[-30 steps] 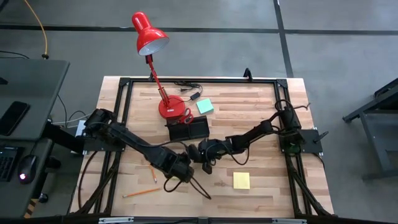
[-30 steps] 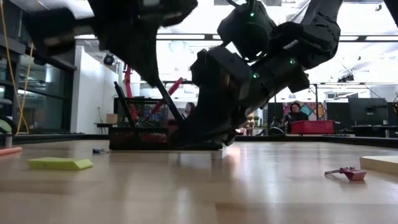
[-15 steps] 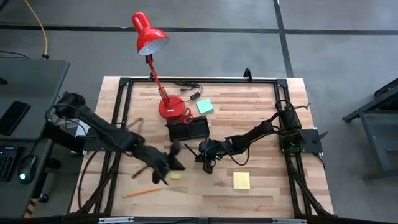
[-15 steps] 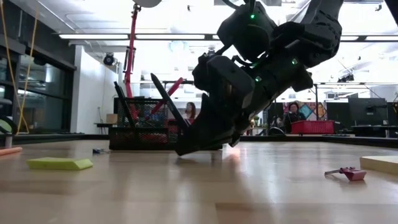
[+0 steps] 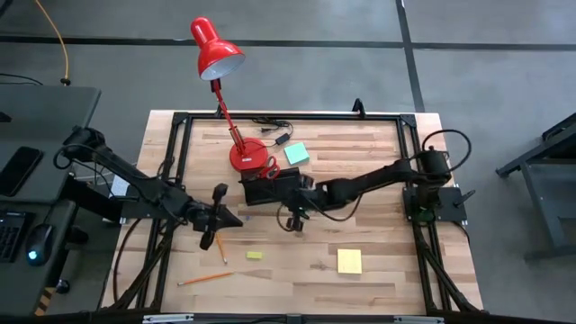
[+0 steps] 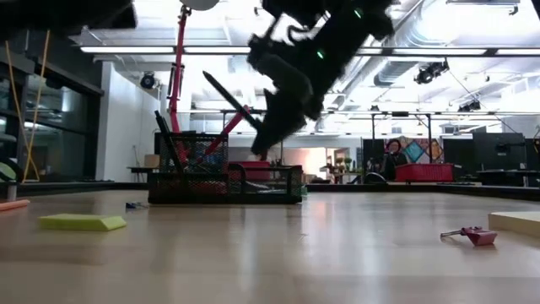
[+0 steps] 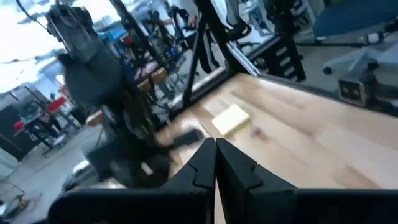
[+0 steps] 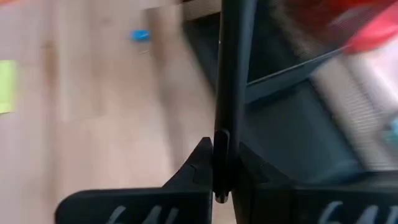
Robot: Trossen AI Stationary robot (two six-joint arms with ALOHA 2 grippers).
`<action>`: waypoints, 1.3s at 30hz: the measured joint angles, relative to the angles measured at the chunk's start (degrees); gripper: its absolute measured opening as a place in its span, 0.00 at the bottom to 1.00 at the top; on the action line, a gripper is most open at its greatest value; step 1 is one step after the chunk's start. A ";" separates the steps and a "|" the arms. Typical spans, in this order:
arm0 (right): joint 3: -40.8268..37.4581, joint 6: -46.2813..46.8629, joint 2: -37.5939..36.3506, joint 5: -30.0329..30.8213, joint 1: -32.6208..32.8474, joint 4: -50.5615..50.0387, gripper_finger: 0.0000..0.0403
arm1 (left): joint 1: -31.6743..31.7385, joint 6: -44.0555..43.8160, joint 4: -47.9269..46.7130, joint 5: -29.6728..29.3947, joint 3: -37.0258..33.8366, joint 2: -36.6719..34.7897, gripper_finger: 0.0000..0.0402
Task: Pick and place office supplies into organizer
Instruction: Put the black pen in the desk organizer
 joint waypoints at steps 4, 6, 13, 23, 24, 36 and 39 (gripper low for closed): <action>8.41 -2.75 -0.01 7.85 -1.65 -15.98 0.00 | 0.00 -1.69 1.23 0.16 -4.02 -3.33 0.00; 11.25 -4.86 0.01 9.63 -2.64 -20.87 0.00 | -0.02 -2.81 2.16 1.75 -5.54 -3.98 0.00; 22.38 -10.76 2.33 14.72 -7.44 -37.99 0.00 | -0.48 -6.62 7.91 6.50 -11.47 -4.90 0.00; 45.82 -21.10 17.03 29.22 -9.83 -63.96 0.00 | -0.48 -10.29 7.69 7.74 -12.50 -4.91 0.00; 48.31 -22.33 18.72 31.39 -9.53 -65.94 0.00 | -0.48 -11.25 8.07 7.34 -12.50 -4.91 0.00; 58.01 -51.66 27.96 54.98 -4.16 -67.61 0.00 | -0.37 -10.25 11.79 5.84 -13.10 -6.06 0.00; 57.93 -55.28 27.93 58.18 -3.41 -64.61 0.00 | -0.37 -9.87 7.96 3.93 -13.08 -7.16 0.00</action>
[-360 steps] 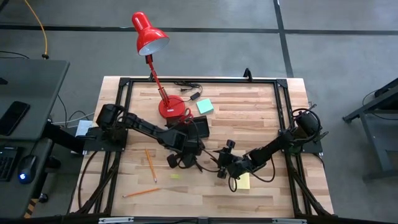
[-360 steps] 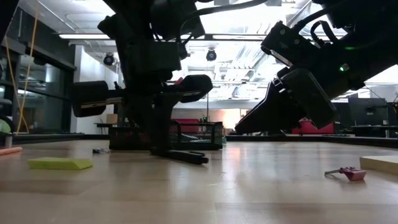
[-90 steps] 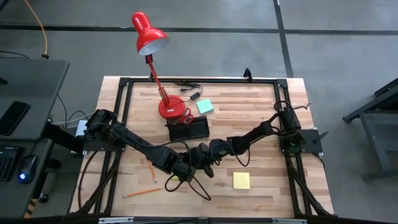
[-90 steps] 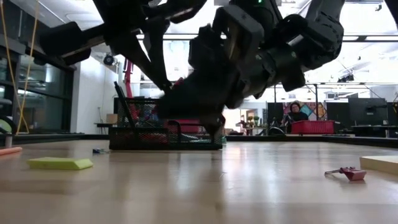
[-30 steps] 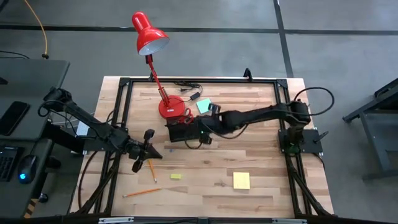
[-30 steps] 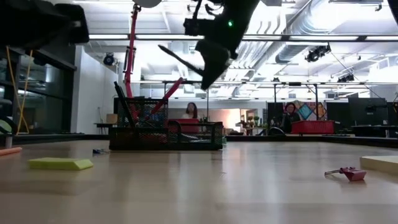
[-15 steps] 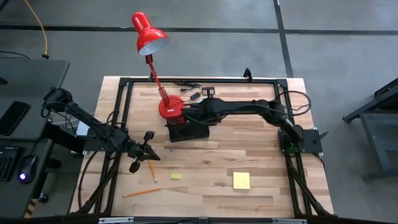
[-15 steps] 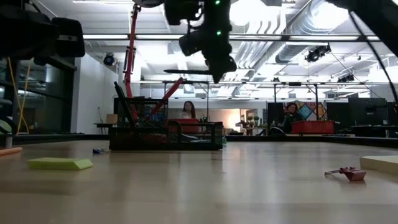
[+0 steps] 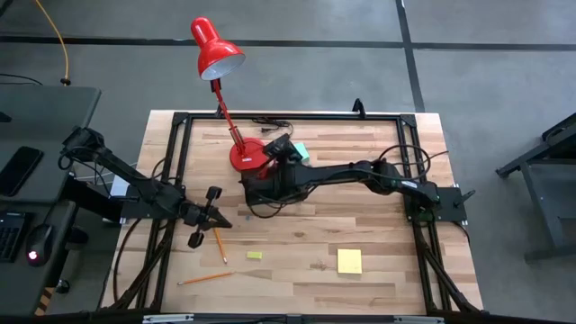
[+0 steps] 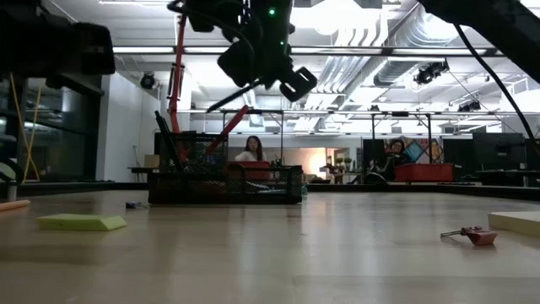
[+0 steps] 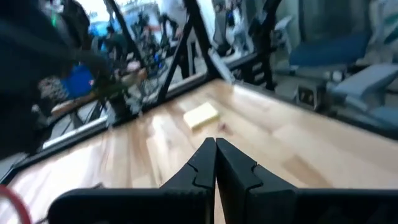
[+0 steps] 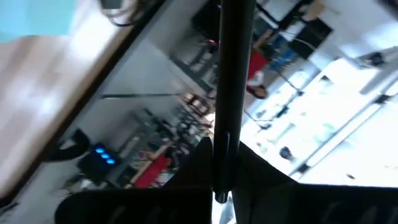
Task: Pick and place office supplies into organizer
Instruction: Put the black pen in the desk organizer
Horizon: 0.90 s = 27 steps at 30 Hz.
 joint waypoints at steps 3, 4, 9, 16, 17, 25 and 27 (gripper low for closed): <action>0.00 -5.52 -0.02 1.57 0.66 3.83 0.00 | 0.00 0.00 -3.38 -0.46 -0.01 -0.76 0.00; -0.03 -7.83 -0.02 2.01 0.77 4.74 0.00 | 0.00 -0.22 -3.61 -0.55 -0.01 -0.79 0.00; -0.79 -20.18 0.85 2.65 0.65 8.38 0.00 | 0.00 -2.41 0.25 -0.93 0.01 -1.36 0.00; -0.79 -21.41 0.94 2.00 0.52 15.36 0.00 | 0.00 -1.49 0.08 2.35 0.01 -1.77 0.00; -0.79 -22.51 0.94 1.79 0.42 16.36 0.00 | 0.00 -1.43 0.10 2.36 0.01 -1.77 0.00; -0.74 -34.27 4.38 -2.24 0.08 20.87 0.00 | 0.00 -0.92 -0.48 3.02 0.01 -1.75 0.00; -0.74 -37.17 5.79 -1.42 -0.14 22.10 0.00 | 0.00 -0.92 -0.51 3.03 0.01 -1.75 0.00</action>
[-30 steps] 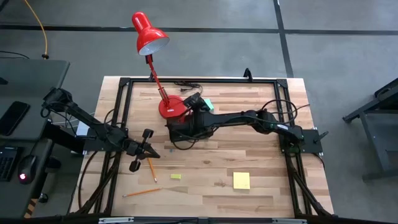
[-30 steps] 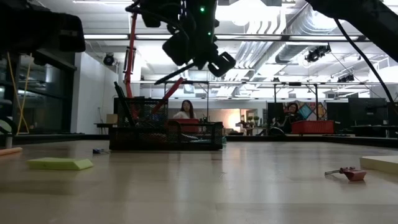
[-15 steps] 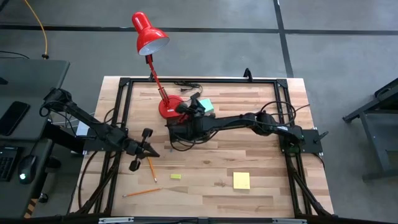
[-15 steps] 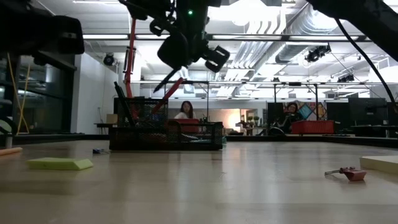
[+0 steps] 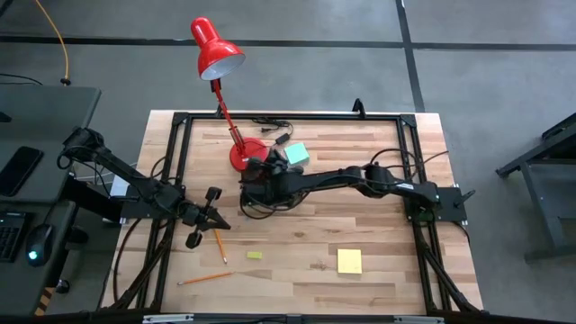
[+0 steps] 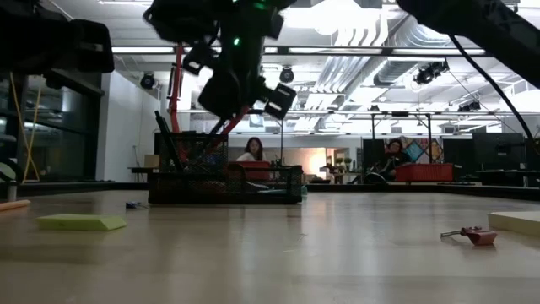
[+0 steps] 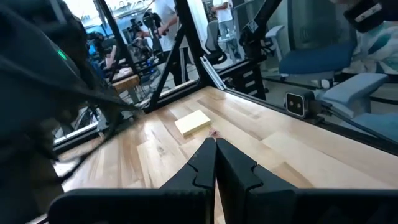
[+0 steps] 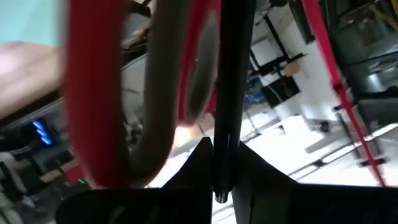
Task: Pick and place office supplies into organizer
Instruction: Put the black pen in the desk organizer, then put the top orange pencil into the desk organizer
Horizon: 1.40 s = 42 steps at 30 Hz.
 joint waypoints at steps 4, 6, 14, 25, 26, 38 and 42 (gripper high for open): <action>0.02 -4.23 2.53 0.05 -0.90 2.78 0.00 | 0.00 0.00 -0.24 0.20 0.00 0.00 0.00; -0.06 -6.15 2.92 0.35 -1.50 4.20 0.00 | 0.00 0.00 -0.39 0.20 0.00 0.00 0.00; 0.00 -8.17 2.92 -0.57 -1.93 8.69 0.05 | 0.00 0.27 -0.83 0.41 0.00 0.00 0.00; 0.58 -12.35 2.98 1.26 -0.94 14.25 0.29 | 0.00 0.91 -1.84 0.43 0.00 0.02 0.00; 1.60 -11.46 2.99 1.62 -0.91 14.04 0.30 | 0.00 1.13 -1.84 0.42 0.00 0.02 0.00; 3.54 26.36 -3.90 2.53 1.34 19.09 0.31 | 0.00 1.11 -2.40 0.44 0.00 0.02 0.00; 3.56 53.31 -7.40 -7.56 2.98 6.80 0.31 | 0.00 1.55 -2.58 0.38 0.00 0.02 0.00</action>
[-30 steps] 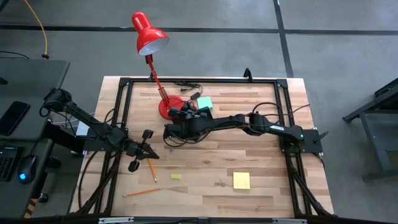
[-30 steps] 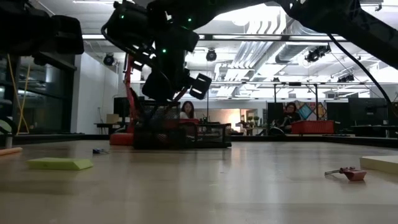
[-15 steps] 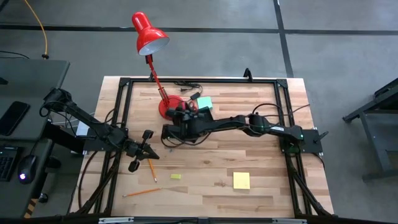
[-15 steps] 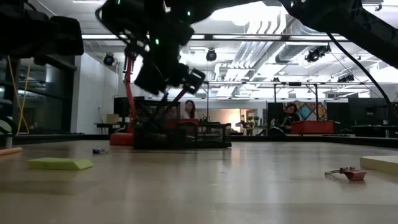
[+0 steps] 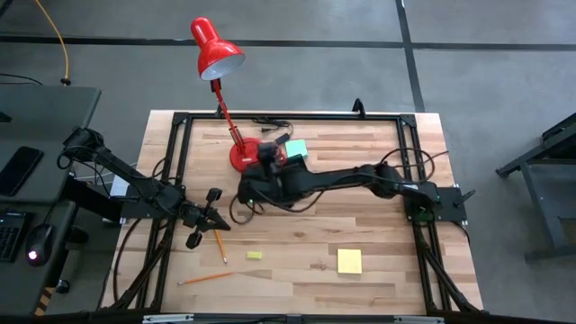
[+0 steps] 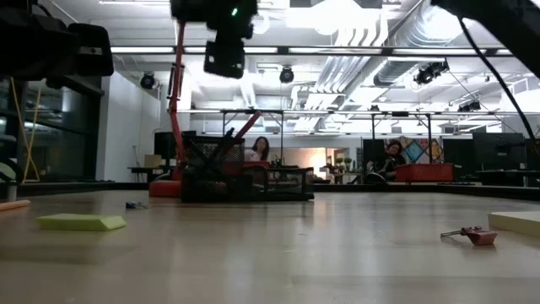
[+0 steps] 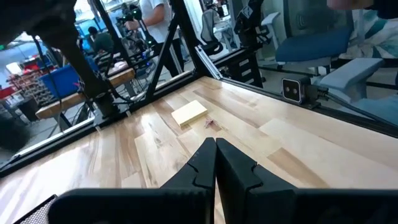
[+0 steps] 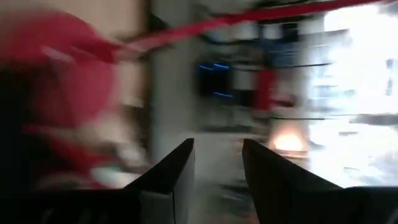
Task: Pick and place office supplies into organizer
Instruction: Put the top orange pencil into the desk organizer
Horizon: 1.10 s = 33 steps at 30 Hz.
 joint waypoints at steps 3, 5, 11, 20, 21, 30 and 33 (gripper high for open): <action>-0.02 18.82 -3.22 -15.45 0.56 -9.15 0.31 | 0.00 -0.02 -0.45 -0.37 0.00 0.00 0.00; -0.31 25.58 -4.73 -23.86 0.70 -12.25 0.31 | 0.00 -0.02 -0.61 -1.20 0.00 0.00 0.00; -2.51 29.00 -5.57 -37.42 3.93 -10.34 0.25 | 0.00 -0.02 -0.82 -3.40 0.00 0.00 0.00; -19.77 29.37 -7.94 -46.48 9.88 13.09 0.07 | -0.04 -0.50 -2.85 -3.63 0.04 0.37 0.00; -23.40 29.49 -9.26 -47.65 10.64 16.71 0.06 | -0.03 -0.52 -2.97 -3.71 0.04 0.37 0.00; -71.50 34.49 -35.22 -43.32 12.45 65.00 0.17 | 0.00 -0.23 -4.01 -4.51 0.04 0.37 0.00; -87.97 34.75 -44.18 -42.95 12.71 83.35 0.21 | 0.00 -0.07 -3.56 -5.85 0.04 0.37 0.00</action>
